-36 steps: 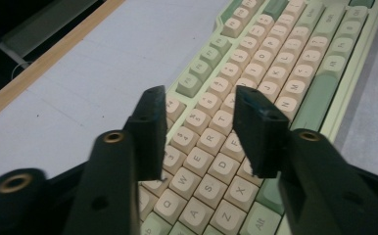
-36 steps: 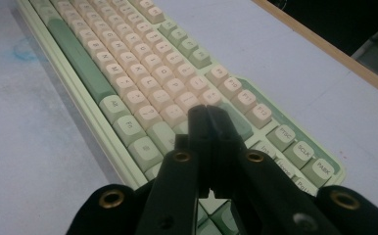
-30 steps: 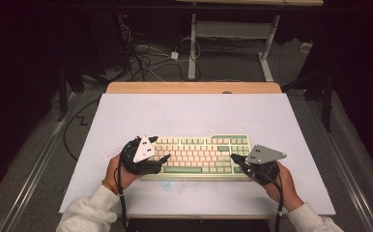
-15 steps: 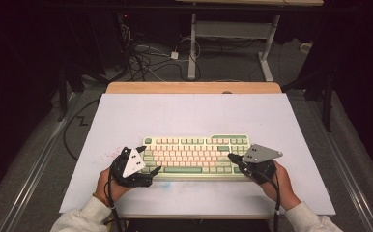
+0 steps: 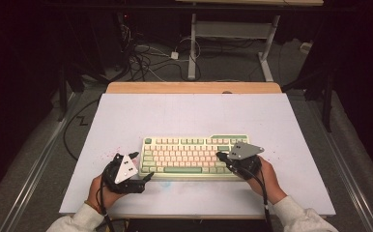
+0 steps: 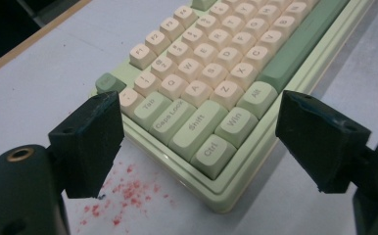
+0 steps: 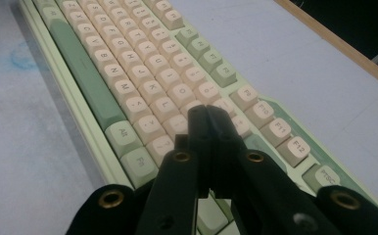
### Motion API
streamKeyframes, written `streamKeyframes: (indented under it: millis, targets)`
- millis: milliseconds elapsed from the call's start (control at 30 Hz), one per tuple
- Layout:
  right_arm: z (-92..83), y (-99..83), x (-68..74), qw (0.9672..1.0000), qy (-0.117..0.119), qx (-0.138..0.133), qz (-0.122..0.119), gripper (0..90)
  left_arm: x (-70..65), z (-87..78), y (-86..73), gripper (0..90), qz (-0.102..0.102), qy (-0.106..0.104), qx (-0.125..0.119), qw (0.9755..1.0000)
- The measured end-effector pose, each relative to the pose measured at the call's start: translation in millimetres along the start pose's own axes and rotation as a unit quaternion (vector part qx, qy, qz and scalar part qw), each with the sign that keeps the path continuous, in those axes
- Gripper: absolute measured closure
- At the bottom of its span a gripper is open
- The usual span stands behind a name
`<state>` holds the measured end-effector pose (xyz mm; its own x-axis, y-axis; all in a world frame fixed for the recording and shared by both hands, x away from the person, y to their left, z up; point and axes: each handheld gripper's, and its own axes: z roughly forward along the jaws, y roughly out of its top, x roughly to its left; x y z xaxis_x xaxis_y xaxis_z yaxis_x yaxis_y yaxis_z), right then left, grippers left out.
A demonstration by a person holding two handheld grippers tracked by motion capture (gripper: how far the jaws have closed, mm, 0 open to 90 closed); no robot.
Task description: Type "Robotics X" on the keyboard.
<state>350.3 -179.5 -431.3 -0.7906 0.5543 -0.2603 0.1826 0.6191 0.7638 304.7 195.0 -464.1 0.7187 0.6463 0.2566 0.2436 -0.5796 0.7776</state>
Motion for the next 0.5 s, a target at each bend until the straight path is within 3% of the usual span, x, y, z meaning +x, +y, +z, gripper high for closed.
streamKeyframes:
  millis: [500]
  targets:
    - [43.4, 25.3, 8.0, 0.9992, 0.021, 0.027, -0.019, 90.0, -0.4, -1.4, -6.6, 17.9, 0.000, -0.012, 0.013, 0.9998]
